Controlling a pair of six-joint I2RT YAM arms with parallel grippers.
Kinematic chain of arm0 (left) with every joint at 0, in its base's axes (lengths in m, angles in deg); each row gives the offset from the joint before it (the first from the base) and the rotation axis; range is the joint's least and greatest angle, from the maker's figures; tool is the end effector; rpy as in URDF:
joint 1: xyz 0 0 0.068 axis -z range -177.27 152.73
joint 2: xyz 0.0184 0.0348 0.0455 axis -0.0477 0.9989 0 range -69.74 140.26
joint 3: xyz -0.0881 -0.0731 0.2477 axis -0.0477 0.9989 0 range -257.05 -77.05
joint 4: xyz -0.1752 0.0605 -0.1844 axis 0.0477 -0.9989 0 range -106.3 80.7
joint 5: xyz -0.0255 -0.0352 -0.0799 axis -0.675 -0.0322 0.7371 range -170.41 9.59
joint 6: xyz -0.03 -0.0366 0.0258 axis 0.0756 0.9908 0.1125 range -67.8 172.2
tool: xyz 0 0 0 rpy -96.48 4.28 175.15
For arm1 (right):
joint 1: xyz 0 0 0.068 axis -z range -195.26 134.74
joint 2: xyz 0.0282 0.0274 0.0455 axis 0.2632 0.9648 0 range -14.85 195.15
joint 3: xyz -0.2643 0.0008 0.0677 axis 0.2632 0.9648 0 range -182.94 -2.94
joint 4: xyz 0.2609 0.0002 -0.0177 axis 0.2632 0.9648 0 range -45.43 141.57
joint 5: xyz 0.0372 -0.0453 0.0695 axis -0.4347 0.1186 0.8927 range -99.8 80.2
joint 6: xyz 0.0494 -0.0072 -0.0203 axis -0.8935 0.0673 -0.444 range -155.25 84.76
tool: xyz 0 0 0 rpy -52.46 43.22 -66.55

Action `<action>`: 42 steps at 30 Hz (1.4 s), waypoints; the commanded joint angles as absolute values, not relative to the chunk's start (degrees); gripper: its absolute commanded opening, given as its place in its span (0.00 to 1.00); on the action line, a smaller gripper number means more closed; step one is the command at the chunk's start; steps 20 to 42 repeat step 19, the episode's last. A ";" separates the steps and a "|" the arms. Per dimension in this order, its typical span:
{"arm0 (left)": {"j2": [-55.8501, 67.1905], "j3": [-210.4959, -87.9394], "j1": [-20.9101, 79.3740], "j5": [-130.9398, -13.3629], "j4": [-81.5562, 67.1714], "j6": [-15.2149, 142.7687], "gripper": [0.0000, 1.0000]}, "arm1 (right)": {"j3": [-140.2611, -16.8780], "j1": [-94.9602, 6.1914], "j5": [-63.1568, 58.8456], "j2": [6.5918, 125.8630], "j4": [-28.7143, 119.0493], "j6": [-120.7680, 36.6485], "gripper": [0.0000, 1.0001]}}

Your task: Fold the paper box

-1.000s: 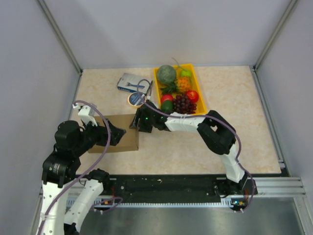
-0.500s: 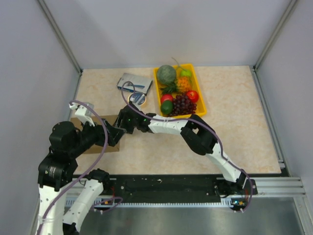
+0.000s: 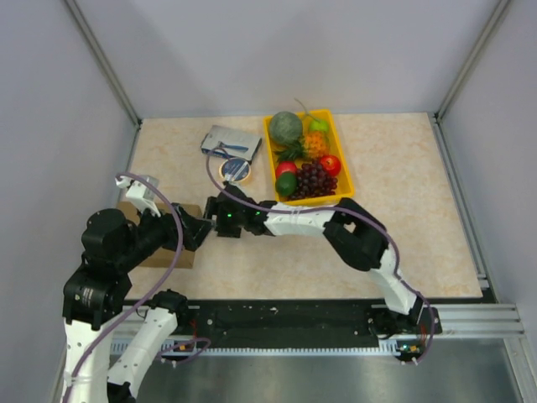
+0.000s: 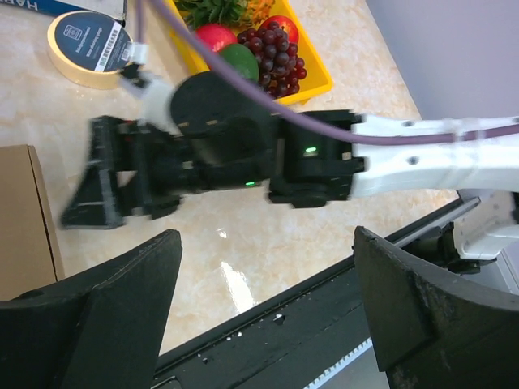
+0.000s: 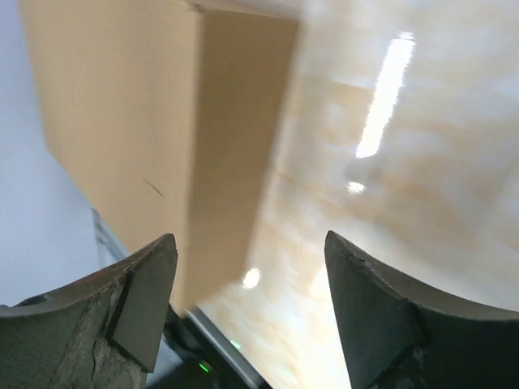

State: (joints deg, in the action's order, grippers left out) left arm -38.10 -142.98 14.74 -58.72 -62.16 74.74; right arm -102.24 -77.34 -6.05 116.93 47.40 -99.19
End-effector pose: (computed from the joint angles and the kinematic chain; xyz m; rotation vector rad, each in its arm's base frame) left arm 0.0612 -0.0266 0.4056 0.0874 1.9430 -0.7639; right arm 0.2434 0.4644 0.1662 -0.0016 2.5056 1.1918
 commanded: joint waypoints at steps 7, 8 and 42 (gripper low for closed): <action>-35.55 -144.73 14.77 -59.41 -52.91 76.19 0.91 | -69.75 -63.44 -18.99 63.07 69.15 -67.00 0.82; -34.76 -144.38 14.77 -59.15 -51.93 76.28 0.92 | -68.25 -62.81 -21.46 54.67 73.53 -64.28 0.84; -30.53 -146.65 14.77 -56.71 -42.97 74.35 0.95 | -74.11 -61.58 -36.01 7.95 100.21 -57.76 0.99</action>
